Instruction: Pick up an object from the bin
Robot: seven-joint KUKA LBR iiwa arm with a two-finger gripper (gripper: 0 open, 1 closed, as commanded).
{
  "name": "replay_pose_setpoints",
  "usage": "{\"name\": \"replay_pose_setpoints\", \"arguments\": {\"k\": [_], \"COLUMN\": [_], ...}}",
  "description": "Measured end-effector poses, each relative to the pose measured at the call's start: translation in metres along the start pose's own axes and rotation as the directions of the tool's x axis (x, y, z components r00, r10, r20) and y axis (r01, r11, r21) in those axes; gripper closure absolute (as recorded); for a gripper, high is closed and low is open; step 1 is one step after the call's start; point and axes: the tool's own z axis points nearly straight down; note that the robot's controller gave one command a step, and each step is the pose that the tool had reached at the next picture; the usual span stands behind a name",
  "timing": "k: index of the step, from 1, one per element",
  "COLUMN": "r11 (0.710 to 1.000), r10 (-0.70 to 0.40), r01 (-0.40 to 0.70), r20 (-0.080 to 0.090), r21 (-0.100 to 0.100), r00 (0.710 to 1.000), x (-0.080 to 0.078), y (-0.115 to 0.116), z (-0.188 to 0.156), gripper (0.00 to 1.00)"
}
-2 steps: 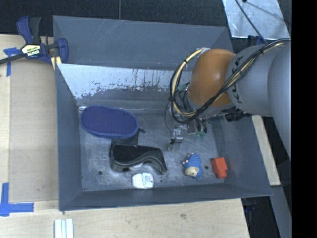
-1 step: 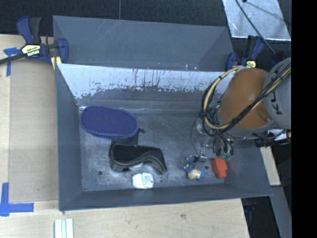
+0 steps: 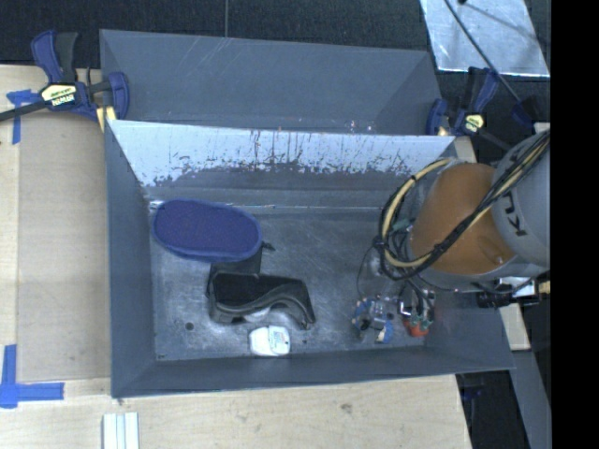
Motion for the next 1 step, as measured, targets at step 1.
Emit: {"name": "replay_pose_setpoints", "arguments": {"k": [1], "r11": [0.999], "r10": [0.049], "r01": [-0.049], "r20": [0.002], "r21": [0.000], "r00": [0.999], "x": [-0.0055], "y": [-0.0149], "z": [-0.0012], "gripper": [0.00]}}
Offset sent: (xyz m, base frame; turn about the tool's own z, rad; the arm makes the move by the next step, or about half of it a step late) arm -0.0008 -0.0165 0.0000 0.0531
